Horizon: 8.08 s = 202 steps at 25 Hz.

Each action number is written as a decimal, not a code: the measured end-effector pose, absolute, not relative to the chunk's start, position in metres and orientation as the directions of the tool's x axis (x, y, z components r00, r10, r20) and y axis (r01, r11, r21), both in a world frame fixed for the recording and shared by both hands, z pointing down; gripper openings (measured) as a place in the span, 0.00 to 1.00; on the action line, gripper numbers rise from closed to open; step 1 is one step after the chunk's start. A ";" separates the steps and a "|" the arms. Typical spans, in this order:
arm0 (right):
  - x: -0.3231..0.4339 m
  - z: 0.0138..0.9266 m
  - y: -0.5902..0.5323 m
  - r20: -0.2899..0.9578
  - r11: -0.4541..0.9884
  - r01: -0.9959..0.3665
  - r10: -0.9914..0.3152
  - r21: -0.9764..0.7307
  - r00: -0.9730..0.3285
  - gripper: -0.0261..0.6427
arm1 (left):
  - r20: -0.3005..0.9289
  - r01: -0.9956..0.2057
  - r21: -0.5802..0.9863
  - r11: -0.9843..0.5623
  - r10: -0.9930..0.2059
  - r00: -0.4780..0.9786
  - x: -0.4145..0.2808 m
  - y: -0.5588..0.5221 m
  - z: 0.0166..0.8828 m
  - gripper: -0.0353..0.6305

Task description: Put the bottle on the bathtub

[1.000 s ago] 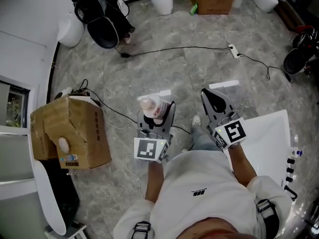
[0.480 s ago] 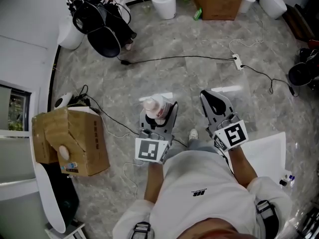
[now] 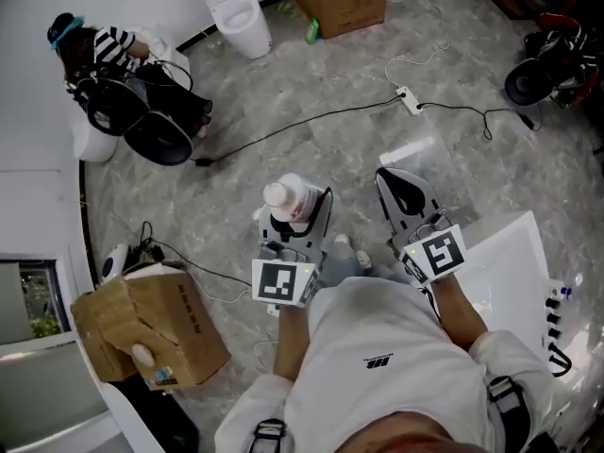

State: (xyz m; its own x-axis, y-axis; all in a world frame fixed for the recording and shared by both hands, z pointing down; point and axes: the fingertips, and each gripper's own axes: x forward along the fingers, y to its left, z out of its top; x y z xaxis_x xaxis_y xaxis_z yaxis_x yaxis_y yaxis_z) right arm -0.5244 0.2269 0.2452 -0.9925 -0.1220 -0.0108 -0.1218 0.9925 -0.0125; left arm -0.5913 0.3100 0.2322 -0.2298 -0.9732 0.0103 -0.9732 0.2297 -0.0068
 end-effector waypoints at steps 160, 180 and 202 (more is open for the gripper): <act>0.410 0.793 -0.129 0.454 -0.887 -0.419 -0.459 -0.193 0.764 0.03 | 0.327 0.600 0.065 -0.798 0.585 0.742 0.451 -0.199 0.793 0.40; 0.395 0.774 -0.127 0.454 -0.885 -0.424 -0.463 -0.192 0.761 0.03 | 0.378 0.591 0.032 -0.806 0.557 0.740 0.431 -0.208 0.791 0.50; 0.364 0.617 -0.121 0.323 -0.893 -0.435 -0.449 -0.117 0.833 0.03 | 0.273 0.562 0.062 -0.825 0.556 0.785 0.368 -0.228 0.629 0.19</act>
State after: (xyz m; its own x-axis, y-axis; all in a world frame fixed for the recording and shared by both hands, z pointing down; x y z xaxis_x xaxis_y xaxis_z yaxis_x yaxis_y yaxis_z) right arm 0.3643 -0.1207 0.6175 0.8331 -0.4489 0.3231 -0.4355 -0.8925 -0.1172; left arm 0.3675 -0.2279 0.6286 0.7853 0.5559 0.2726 0.5623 -0.8246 0.0618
